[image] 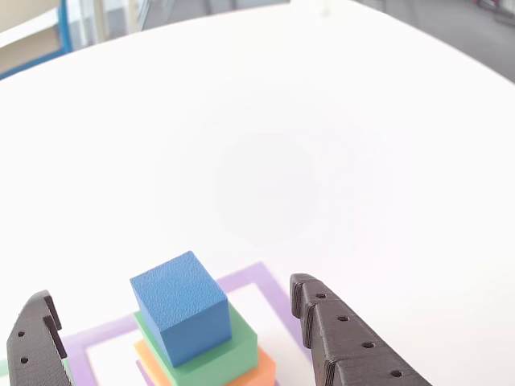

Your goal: Tower of hanoi

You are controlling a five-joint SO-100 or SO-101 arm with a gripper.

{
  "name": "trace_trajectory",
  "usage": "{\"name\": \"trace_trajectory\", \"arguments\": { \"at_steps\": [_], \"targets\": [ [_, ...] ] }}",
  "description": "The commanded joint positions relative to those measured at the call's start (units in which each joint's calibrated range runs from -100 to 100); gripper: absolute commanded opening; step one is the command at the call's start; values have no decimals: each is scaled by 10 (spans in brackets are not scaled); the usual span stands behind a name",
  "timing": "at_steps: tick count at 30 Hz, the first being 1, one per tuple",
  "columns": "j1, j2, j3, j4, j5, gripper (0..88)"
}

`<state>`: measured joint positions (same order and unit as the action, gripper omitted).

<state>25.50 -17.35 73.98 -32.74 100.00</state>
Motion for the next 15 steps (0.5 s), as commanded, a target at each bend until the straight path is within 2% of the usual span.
{"name": "trace_trajectory", "arguments": {
  "at_steps": [1,15],
  "targets": [
    [-10,8,-42,-17,0,336],
    [-12,63,-75,-35,0,316]
  ]
}}
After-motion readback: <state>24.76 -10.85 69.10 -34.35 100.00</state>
